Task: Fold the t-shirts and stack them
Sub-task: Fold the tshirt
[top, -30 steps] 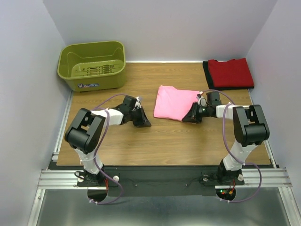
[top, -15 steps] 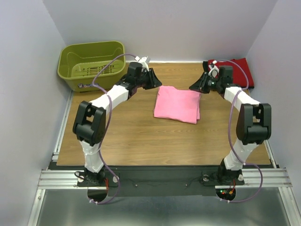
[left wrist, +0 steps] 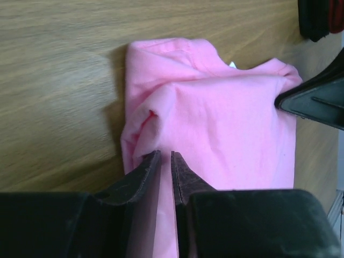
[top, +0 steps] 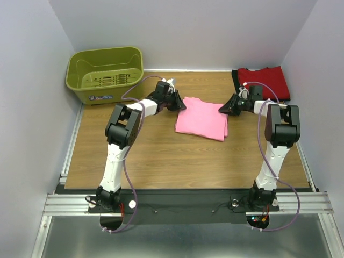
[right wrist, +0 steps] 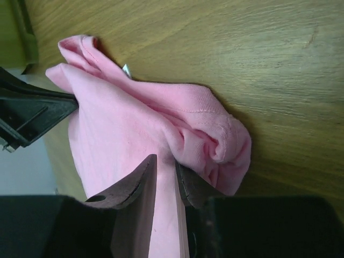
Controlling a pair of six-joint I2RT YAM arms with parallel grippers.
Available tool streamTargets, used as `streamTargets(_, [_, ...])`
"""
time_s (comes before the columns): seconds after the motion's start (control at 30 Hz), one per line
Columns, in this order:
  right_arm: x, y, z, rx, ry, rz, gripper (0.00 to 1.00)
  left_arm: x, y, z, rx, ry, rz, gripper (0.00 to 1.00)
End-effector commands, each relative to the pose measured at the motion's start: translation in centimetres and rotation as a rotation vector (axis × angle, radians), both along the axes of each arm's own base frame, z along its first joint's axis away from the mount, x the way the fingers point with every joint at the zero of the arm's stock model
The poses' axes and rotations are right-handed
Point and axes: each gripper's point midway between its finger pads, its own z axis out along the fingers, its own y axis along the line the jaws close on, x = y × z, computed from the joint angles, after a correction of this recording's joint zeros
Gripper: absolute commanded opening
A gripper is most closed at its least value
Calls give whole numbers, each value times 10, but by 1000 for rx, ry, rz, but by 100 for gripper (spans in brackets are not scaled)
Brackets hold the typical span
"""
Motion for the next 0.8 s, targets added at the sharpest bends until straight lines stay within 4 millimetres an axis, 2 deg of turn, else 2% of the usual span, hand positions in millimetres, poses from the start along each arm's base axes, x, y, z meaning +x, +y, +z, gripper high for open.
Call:
streamTargets(0.0, [7,-1,-14,-15,-1,0,26,3,33,-22,7,82,98,24])
streamTargets(0.03, [4,3,-18,-8,13,6,26,-9,43,-36,28,121,109,22])
streamTargets(0.07, [0,14,-22,-2,25,28,26,-13,48,-31,28,121,116,22])
streamTargets(0.1, [-6,30,-26,6,47,50,26,-24,64,-35,41,145,136,21])
streamTargets(0.13, [-10,38,-27,10,53,70,26,-34,72,-48,56,182,145,21])
streamTargets(0.17, [-17,51,-29,23,73,85,26,-37,80,-37,51,173,159,21])
streamTargets(0.2, [-22,60,-28,26,79,102,26,-40,96,-38,58,185,188,21])
streamTargets(0.23, [-28,79,-23,22,78,128,26,-55,111,-38,76,195,214,20])
streamTargets(0.3, [-35,95,-20,21,78,157,26,-65,133,-34,90,198,254,20])
streamTargets(0.33, [-41,107,-17,14,76,174,26,-71,154,-27,105,187,291,20])
streamTargets(0.4, [-42,117,-1,24,57,174,27,-77,170,-20,140,181,317,20])
streamTargets(0.43, [-42,123,6,20,43,181,27,-74,177,-3,170,125,325,24])
streamTargets(0.47, [-40,125,23,21,10,175,28,-76,178,5,180,115,323,26])
streamTargets(0.53, [-36,125,44,22,-37,169,32,-74,175,27,173,64,311,34])
streamTargets(0.57, [-33,122,55,7,-70,155,41,-71,175,49,176,2,308,44])
streamTargets(0.6, [-33,121,79,-3,-120,149,46,-74,172,58,191,-10,296,53])
streamTargets(0.63, [-33,117,90,-22,-149,137,51,-75,170,67,206,-33,293,56])
streamTargets(0.67, [-30,109,97,-69,-177,111,59,-72,170,91,217,-97,308,59])
streamTargets(0.7, [-36,102,112,-101,-191,96,62,-82,158,96,251,-114,262,62])
streamTargets(0.73, [-38,94,115,-137,-194,75,65,-85,150,110,260,-151,249,68])
streamTargets(0.77, [-44,78,105,-214,-159,37,71,-88,147,125,287,-201,256,71])
